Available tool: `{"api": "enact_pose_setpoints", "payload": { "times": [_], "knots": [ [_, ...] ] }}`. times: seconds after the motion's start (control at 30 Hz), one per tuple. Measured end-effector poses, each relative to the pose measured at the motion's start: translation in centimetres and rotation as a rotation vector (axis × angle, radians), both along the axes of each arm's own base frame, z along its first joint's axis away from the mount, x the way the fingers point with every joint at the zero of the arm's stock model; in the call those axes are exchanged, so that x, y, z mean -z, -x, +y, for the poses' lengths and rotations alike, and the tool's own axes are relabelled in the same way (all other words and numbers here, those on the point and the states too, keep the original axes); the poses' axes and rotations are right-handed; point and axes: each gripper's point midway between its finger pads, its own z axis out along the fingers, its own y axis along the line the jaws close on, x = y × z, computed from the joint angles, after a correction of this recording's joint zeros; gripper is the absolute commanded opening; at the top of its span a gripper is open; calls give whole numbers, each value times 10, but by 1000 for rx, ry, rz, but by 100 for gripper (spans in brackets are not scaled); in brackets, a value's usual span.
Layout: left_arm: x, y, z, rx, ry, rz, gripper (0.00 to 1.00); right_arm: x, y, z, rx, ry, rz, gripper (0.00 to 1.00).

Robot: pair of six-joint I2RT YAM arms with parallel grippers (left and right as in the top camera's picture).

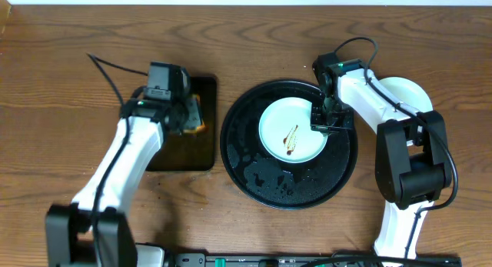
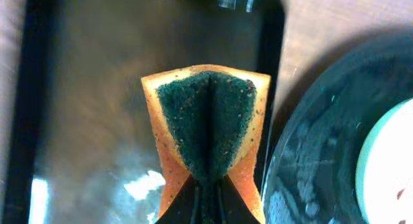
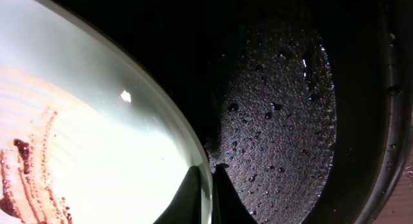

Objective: Clean dirty plates on tray and stack at the side
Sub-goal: 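Lift the sponge and carry it over the pale blue plate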

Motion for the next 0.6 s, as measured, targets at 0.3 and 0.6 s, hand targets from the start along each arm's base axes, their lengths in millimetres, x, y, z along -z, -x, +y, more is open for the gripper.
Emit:
{"api": "enact_pose_setpoints", "payload": {
  "times": [0.3, 0.6],
  "knots": [
    [24, 6, -29, 28, 142, 82, 7, 0, 0, 0, 0, 0, 0, 1],
    [11, 12, -104, 236, 228, 17, 7, 0, 0, 0, 0, 0, 0, 1]
  ]
}}
